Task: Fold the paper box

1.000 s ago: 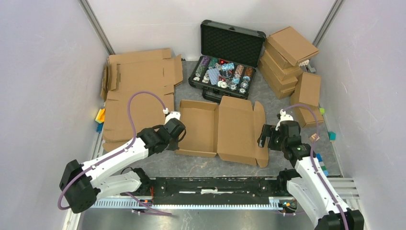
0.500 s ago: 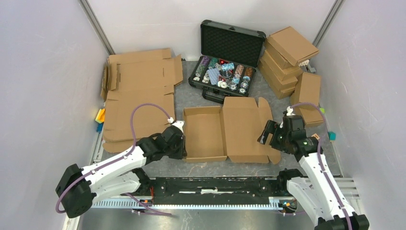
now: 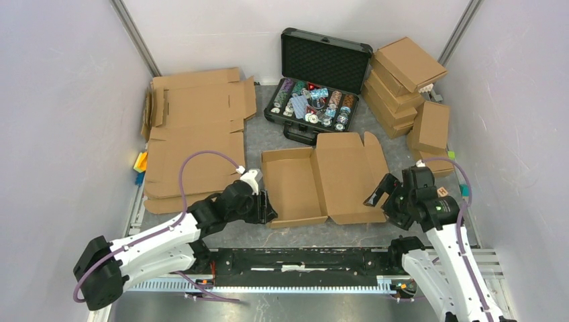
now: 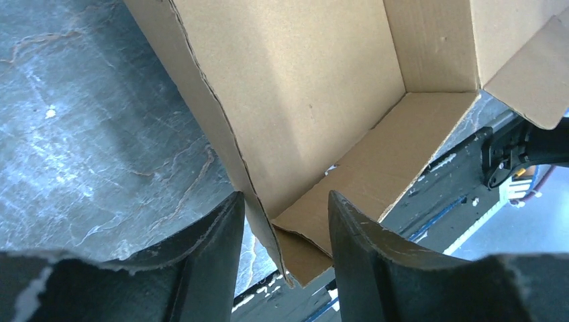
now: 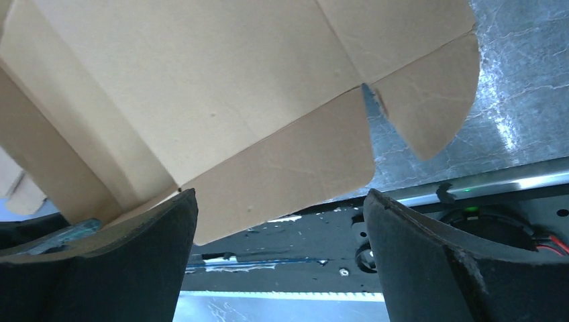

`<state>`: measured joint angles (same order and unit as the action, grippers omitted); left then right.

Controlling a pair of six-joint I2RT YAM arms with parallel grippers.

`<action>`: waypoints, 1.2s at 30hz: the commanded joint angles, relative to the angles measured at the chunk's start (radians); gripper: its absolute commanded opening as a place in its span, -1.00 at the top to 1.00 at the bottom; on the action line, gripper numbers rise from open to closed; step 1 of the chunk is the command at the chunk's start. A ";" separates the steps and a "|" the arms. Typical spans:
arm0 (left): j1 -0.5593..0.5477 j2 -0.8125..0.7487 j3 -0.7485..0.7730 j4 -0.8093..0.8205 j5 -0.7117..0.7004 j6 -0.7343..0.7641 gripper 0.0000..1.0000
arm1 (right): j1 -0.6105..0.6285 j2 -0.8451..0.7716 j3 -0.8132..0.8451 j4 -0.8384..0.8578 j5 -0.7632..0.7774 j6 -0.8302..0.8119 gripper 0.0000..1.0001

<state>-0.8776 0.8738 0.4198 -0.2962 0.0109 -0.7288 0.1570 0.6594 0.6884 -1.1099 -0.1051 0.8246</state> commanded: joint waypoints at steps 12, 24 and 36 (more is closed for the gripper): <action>-0.004 0.048 -0.006 0.134 0.059 0.015 -0.21 | 0.004 -0.118 -0.217 0.075 -0.091 0.236 -0.76; -0.043 0.069 0.020 0.157 0.160 0.015 -0.29 | 0.006 -0.114 -0.166 0.281 0.060 0.185 1.00; 0.006 0.010 0.280 -0.065 0.018 0.143 -0.97 | 0.006 -0.080 -0.015 0.360 0.128 -0.336 1.00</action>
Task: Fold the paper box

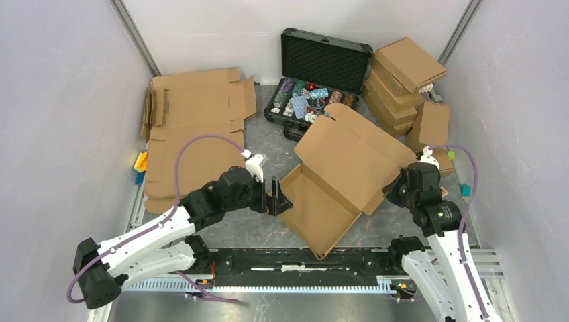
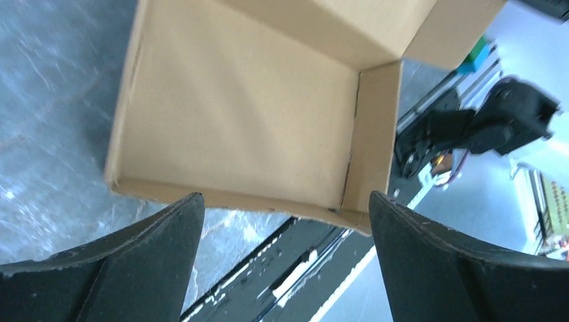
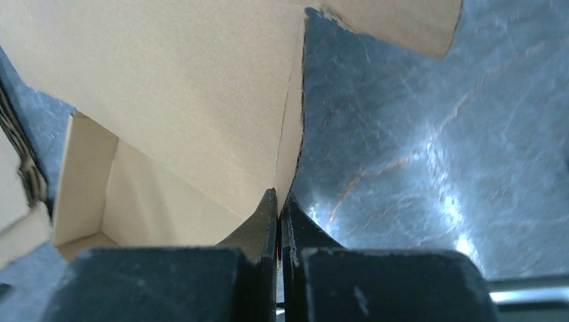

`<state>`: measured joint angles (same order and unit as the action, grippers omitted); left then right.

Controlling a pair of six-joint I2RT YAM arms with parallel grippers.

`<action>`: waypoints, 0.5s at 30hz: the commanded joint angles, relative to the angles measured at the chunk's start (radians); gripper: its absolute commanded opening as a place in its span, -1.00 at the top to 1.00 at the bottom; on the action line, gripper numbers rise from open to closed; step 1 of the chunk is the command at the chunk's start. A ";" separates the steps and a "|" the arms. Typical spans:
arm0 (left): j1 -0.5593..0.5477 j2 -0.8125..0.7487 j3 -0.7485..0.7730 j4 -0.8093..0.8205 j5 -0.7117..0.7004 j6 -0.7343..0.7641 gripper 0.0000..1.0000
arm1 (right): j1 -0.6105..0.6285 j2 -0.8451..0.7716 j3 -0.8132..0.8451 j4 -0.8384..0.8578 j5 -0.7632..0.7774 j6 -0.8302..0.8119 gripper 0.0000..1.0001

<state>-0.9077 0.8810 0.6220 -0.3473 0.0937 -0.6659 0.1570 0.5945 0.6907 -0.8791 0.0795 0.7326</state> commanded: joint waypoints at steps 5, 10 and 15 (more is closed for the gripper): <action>0.142 0.117 0.083 0.199 -0.089 0.128 -0.97 | 0.004 -0.003 -0.071 0.341 -0.122 -0.398 1.00; 0.320 0.337 0.093 0.485 0.035 0.070 -0.90 | 0.006 0.071 -0.061 0.469 -0.086 -0.476 1.00; 0.389 0.426 0.133 0.617 0.074 0.143 -0.99 | 0.006 0.148 -0.011 0.527 -0.077 -0.526 1.00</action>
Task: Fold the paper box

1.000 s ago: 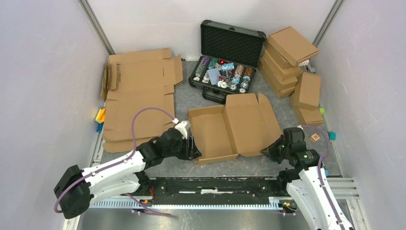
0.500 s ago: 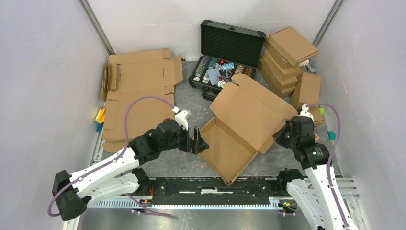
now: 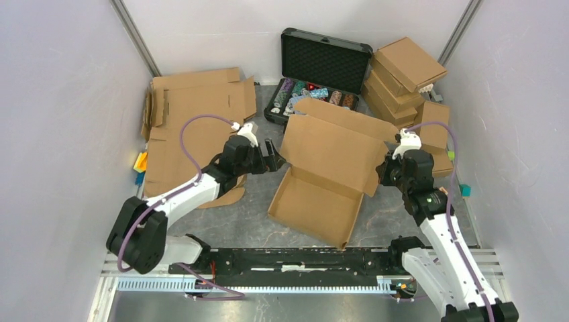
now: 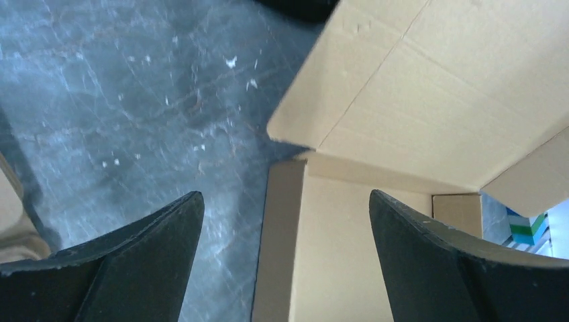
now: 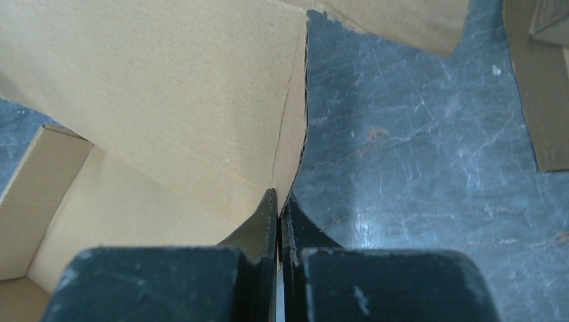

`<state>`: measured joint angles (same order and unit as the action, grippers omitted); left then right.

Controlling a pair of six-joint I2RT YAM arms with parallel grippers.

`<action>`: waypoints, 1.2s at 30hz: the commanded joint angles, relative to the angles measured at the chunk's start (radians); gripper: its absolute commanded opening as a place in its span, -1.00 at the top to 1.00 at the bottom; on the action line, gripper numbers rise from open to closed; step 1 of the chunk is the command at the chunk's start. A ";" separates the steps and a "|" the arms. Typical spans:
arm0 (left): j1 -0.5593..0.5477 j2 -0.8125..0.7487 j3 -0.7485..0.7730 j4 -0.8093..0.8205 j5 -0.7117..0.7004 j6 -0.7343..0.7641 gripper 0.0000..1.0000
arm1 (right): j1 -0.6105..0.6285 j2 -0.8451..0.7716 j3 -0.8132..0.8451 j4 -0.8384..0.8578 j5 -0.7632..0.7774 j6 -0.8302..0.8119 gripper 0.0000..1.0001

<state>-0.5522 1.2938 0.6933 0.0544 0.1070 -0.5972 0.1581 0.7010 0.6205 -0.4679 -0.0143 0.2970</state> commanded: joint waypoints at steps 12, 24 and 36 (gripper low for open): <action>0.078 0.235 0.293 0.230 0.238 0.175 -0.73 | 0.004 0.130 0.119 0.212 -0.022 -0.117 1.00; 0.015 0.248 0.342 0.213 0.218 0.219 0.49 | 0.008 0.165 -0.008 0.504 -0.060 -0.007 1.00; -0.081 0.237 0.334 0.312 -0.060 0.370 0.96 | 0.082 0.183 -0.109 0.865 0.059 0.062 1.00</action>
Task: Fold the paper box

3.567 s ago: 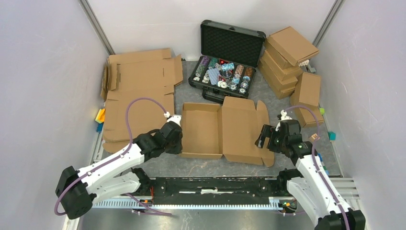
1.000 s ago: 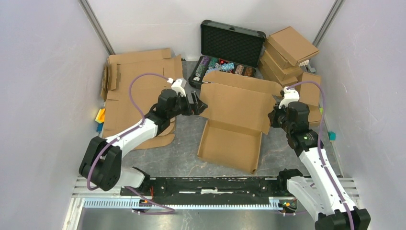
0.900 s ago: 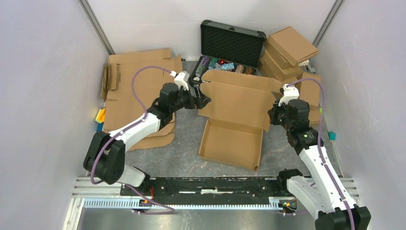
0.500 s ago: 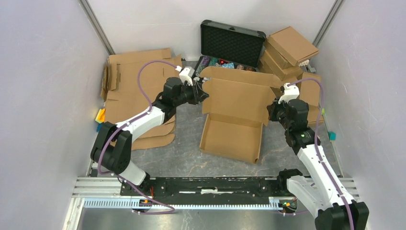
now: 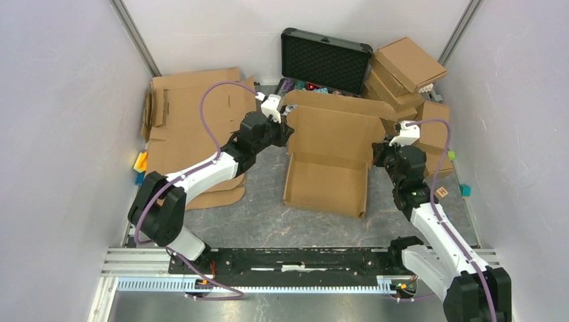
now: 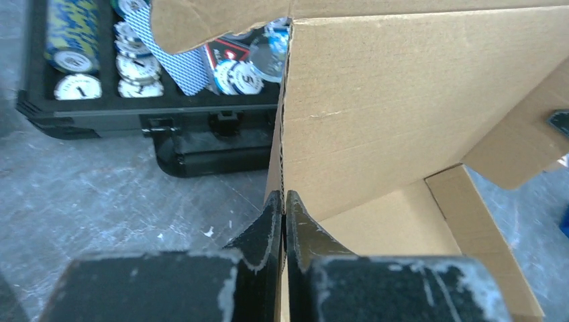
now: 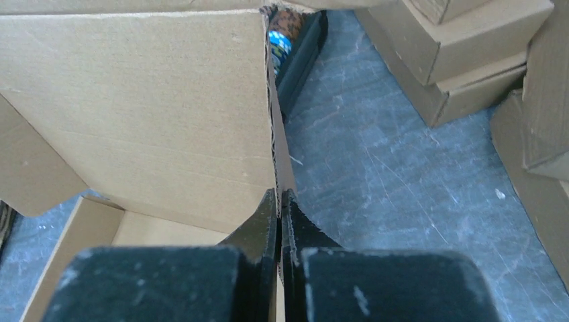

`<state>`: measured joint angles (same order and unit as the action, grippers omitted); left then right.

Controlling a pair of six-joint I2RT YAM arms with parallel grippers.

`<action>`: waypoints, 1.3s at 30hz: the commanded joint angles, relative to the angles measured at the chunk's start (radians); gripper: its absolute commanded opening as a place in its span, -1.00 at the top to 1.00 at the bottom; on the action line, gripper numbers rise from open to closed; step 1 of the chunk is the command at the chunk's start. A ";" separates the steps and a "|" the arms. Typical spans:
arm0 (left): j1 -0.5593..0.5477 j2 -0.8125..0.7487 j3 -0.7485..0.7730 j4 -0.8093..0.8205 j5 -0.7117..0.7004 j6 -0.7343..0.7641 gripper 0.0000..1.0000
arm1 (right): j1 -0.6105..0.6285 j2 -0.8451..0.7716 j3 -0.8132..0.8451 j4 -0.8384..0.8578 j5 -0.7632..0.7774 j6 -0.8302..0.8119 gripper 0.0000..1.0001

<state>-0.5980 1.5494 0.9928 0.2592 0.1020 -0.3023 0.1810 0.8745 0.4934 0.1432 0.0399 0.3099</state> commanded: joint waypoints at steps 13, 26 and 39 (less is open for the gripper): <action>-0.085 0.042 -0.147 0.496 -0.147 0.072 0.95 | 0.123 0.018 -0.231 0.606 0.102 -0.068 0.87; -0.183 0.032 -0.293 0.607 -0.231 0.094 0.95 | 0.209 -0.024 -0.242 0.418 0.244 0.108 0.80; -0.183 -0.049 -0.435 0.613 -0.237 0.110 0.96 | 0.325 -0.176 -0.382 0.351 0.359 0.102 0.48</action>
<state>-0.7502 1.5208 0.6079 0.9001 -0.2047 -0.2188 0.4782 0.7387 0.1574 0.5655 0.4068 0.3634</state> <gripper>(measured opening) 0.043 0.238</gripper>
